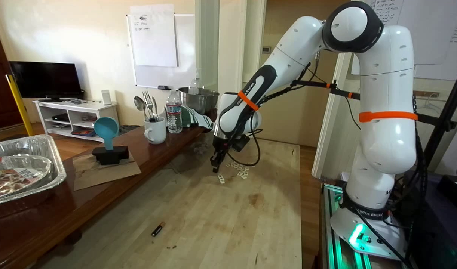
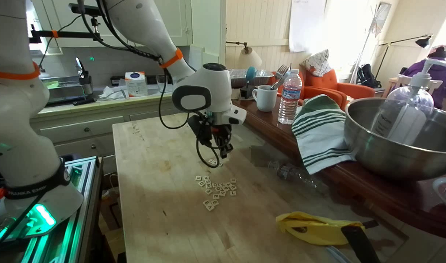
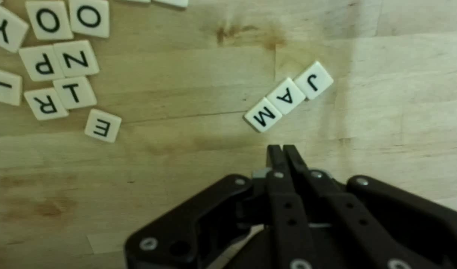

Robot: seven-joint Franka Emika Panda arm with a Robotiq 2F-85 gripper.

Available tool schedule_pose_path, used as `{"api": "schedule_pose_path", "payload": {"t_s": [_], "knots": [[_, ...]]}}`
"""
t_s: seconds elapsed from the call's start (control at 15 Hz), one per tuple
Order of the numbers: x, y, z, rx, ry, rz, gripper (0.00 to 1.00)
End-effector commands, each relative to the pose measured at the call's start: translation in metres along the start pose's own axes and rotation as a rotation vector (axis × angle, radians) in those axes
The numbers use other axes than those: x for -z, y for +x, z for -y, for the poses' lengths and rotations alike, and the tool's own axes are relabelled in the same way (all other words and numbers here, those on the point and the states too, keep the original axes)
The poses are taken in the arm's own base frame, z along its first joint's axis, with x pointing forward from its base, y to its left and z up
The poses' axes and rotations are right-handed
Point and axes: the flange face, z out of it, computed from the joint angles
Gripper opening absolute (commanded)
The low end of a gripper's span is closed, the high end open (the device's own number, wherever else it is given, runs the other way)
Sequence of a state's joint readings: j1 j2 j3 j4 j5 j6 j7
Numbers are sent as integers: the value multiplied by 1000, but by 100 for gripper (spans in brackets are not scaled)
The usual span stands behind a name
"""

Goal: Move three letter tiles to the left.

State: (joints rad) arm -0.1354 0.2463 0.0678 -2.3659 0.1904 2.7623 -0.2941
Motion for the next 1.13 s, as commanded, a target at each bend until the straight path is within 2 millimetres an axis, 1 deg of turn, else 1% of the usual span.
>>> {"api": "schedule_pose_path", "payload": {"t_s": [0.0, 0.07, 0.2, 0.53, 0.6, 0.87, 0.93, 1.07], "knots": [[11, -9, 9, 189, 2, -6, 37], [12, -9, 12, 247, 3, -2, 46], [14, -10, 17, 358, 11, 2, 59], [21, -10, 23, 550, 18, -10, 97], [23, -9, 23, 577, 19, -11, 100], [25, -12, 21, 653, 29, 38, 100], [19, -4, 23, 614, 21, 7, 100], [20, -4, 23, 615, 21, 7, 100]]}}
